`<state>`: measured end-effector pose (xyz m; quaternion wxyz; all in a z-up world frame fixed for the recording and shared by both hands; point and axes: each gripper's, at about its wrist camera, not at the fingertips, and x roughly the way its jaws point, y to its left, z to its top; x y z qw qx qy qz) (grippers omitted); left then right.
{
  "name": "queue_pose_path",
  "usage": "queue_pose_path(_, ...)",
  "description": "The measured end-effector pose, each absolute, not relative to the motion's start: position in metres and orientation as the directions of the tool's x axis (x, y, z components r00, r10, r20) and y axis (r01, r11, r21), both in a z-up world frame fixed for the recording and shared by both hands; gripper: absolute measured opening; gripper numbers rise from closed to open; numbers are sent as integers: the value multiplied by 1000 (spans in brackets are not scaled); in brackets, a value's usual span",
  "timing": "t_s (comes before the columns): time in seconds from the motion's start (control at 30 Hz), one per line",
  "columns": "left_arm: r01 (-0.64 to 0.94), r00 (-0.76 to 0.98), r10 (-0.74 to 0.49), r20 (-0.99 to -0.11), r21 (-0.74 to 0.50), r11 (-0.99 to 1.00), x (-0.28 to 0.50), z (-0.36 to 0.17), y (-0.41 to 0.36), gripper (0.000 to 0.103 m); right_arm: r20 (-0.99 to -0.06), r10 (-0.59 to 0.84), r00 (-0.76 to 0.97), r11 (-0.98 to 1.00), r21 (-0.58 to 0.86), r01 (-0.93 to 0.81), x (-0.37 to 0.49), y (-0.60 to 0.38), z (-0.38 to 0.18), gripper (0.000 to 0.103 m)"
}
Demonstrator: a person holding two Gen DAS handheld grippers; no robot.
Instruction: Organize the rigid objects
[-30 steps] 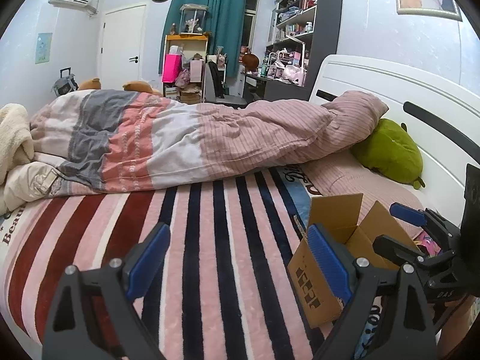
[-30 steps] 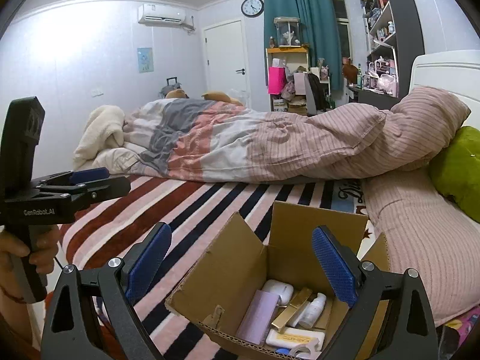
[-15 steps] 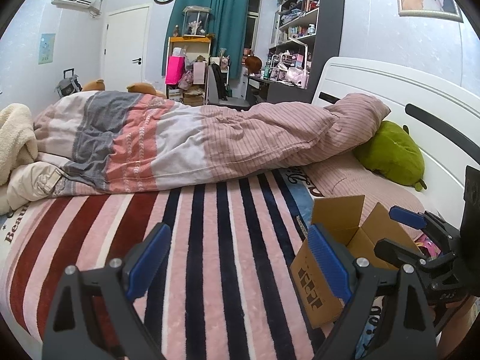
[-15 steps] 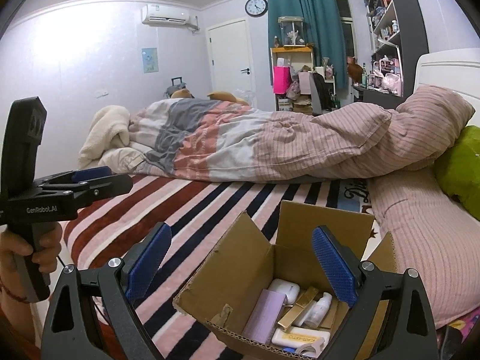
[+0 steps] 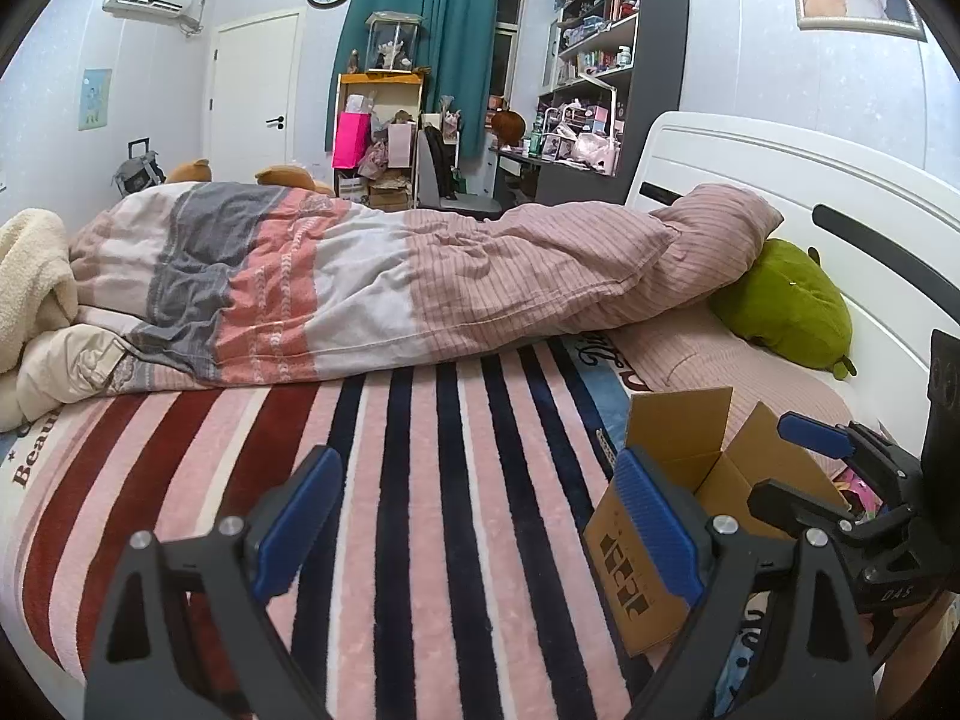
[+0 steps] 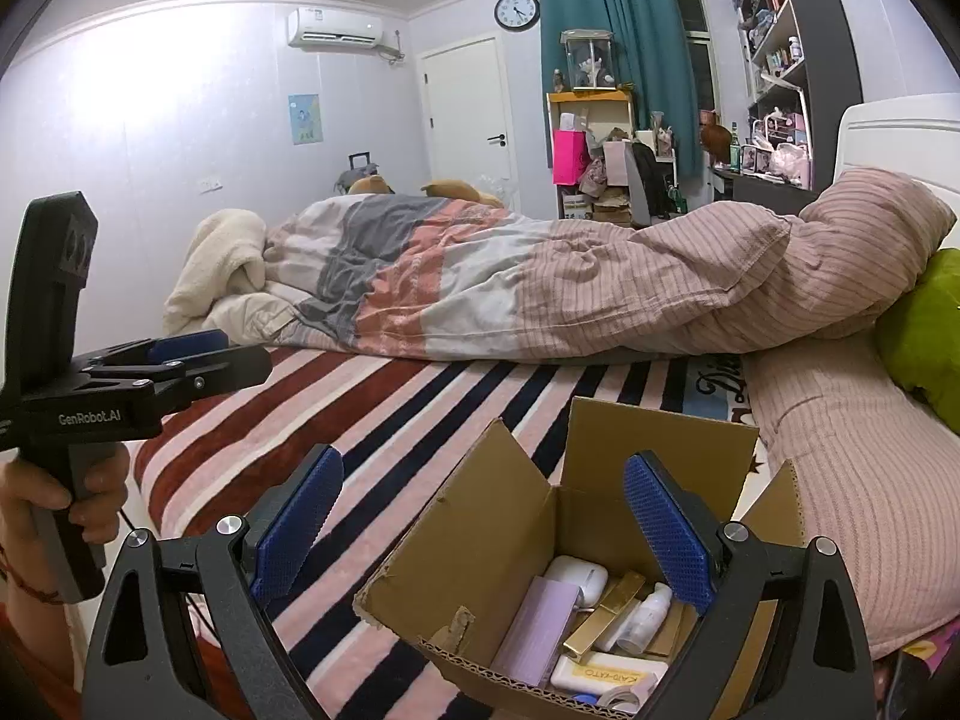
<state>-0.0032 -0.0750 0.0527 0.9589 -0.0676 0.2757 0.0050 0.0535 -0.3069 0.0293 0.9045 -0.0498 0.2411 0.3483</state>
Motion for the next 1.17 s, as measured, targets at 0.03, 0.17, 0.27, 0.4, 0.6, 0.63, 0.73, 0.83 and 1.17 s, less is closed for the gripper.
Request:
queue_pose_path(0.03, -47, 848, -27, -529, -126, 991, -3, 53, -75, 91, -471, 606, 641, 753, 78, -654, 53, -307, 29, 94)
queue_pose_path(0.17, -49, 848, -23, -530, -122, 991, -3, 52, -75, 91, -469, 610, 638, 750, 84, -656, 54, -307, 29, 94)
queue_pose_path(0.27, -50, 848, -22, -530, -122, 991, -3, 53, -75, 91, -470, 610, 638, 749, 78, -658, 56, -308, 28, 94)
queue_pose_path(0.4, -49, 848, -23, -530, -122, 991, -3, 53, -76, 91, -470, 612, 636, 748, 84, -658, 56, -308, 28, 94)
queue_pose_path(0.6, -47, 848, -25, -530, -123, 991, -4, 52, -76, 91, -470, 613, 636, 747, 81, -660, 57, -309, 28, 94)
queue_pose_path(0.63, -48, 848, -23, -530, -121, 991, -3, 53, -76, 91, -470, 613, 635, 746, 81, -661, 58, -309, 28, 94)
queue_pose_path(0.73, -48, 848, -23, -530, -121, 991, -3, 53, -75, 91, -470, 613, 635, 747, 81, -660, 58, -309, 28, 94)
queue_pose_path(0.83, -49, 847, -23, -530, -120, 992, -3, 52, -76, 91, -470, 613, 636, 747, 80, -660, 57, -309, 28, 94)
queue_pose_path(1.17, -50, 848, -21, -530, -119, 992, -4, 53, -75, 91, -471, 613, 634, 746, 80, -661, 58, -309, 27, 94)
